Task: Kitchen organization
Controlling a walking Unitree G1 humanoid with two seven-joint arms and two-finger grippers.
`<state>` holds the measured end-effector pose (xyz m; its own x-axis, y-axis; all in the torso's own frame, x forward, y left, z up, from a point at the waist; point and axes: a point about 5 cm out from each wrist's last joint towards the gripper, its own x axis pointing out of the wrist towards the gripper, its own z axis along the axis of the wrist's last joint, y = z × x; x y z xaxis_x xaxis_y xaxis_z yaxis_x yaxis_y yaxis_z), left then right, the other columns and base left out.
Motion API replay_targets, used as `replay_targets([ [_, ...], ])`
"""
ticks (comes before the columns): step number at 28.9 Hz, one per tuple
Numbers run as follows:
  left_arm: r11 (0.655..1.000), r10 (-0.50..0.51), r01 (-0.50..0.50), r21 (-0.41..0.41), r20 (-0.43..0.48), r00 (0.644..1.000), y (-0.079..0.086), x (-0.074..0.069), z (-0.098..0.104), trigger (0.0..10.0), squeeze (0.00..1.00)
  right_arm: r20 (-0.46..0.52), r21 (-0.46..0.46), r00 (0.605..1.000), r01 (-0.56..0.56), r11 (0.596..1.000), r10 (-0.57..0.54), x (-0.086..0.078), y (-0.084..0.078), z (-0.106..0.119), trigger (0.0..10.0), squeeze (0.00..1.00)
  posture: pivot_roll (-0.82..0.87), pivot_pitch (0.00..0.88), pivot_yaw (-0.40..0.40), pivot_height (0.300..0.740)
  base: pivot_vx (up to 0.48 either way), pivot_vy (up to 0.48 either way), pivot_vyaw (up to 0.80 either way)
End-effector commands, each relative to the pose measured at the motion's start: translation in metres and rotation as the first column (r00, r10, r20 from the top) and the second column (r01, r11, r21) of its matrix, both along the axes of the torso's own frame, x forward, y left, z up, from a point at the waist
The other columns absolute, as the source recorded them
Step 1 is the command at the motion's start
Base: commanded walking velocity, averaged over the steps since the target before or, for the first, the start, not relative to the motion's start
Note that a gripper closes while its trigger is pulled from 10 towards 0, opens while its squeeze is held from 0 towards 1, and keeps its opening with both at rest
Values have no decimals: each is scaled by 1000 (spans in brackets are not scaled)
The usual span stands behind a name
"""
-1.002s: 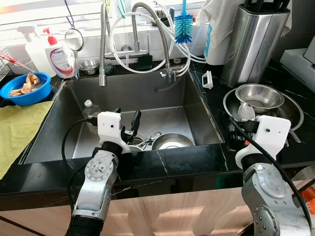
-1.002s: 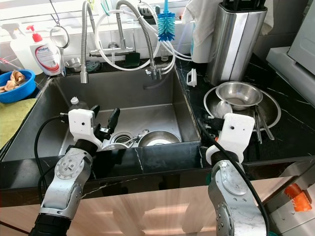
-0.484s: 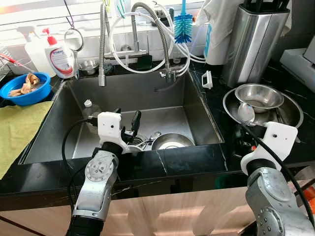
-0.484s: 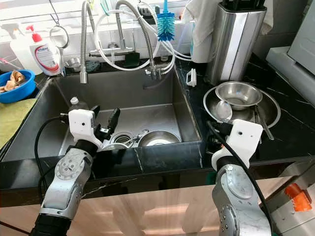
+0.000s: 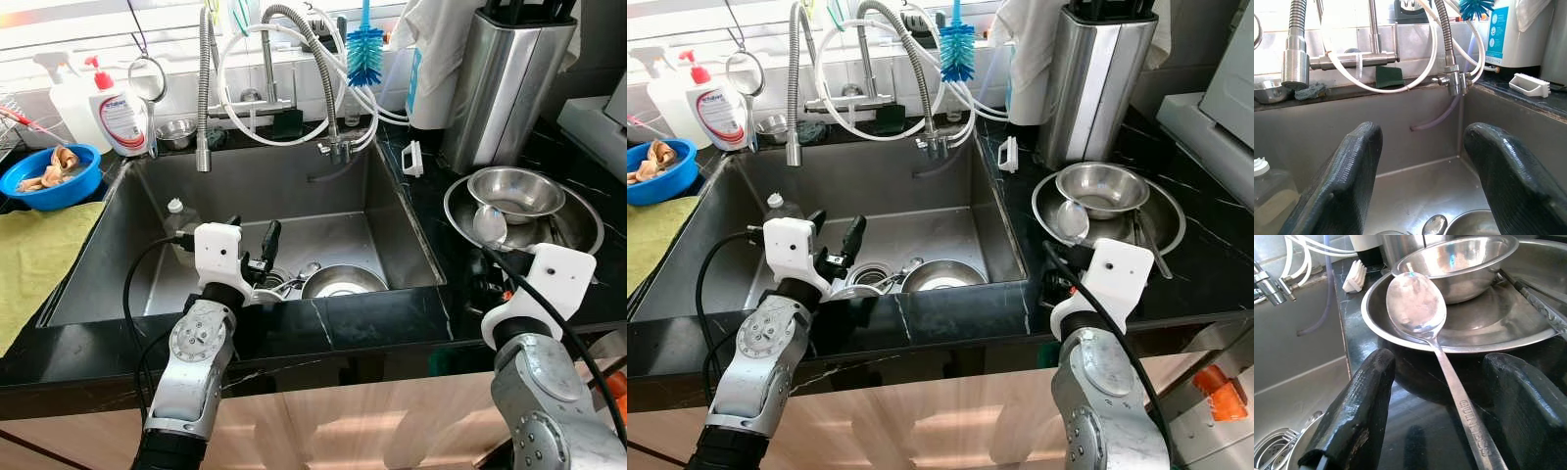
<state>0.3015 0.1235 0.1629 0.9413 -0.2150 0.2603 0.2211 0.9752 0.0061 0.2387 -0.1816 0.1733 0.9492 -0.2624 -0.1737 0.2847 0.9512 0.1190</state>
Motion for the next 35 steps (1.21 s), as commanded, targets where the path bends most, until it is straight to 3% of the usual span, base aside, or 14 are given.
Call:
replay_targets([
  [1,1000,5,-5,-2,-19,1000,3,0,-3,10000,0,13,11,1000,-2,1000,2,0,2,4,10000,0,-139,0,65,740,0,0,0],
  [32,1000,2,-2,4,-20,1000,4,0,-2,10000,0,-52,91,999,-6,996,11,0,0,-8,10000,0,-132,0,67,740,0,0,0],
  [33,1000,2,-2,4,-20,1000,4,0,-2,10000,0,-53,92,999,-7,996,12,0,0,-8,5843,0,-132,0,67,740,0,0,0],
  [34,1000,2,-2,5,-20,1000,4,1,-2,10000,0,-54,94,998,-8,996,14,1,0,-8,2471,0,-131,0,67,740,0,0,0],
  [35,1000,2,-2,5,-20,1000,4,1,-2,10000,0,-54,95,998,-9,995,14,1,0,-8,2039,0,-132,0,67,740,0,0,0],
])
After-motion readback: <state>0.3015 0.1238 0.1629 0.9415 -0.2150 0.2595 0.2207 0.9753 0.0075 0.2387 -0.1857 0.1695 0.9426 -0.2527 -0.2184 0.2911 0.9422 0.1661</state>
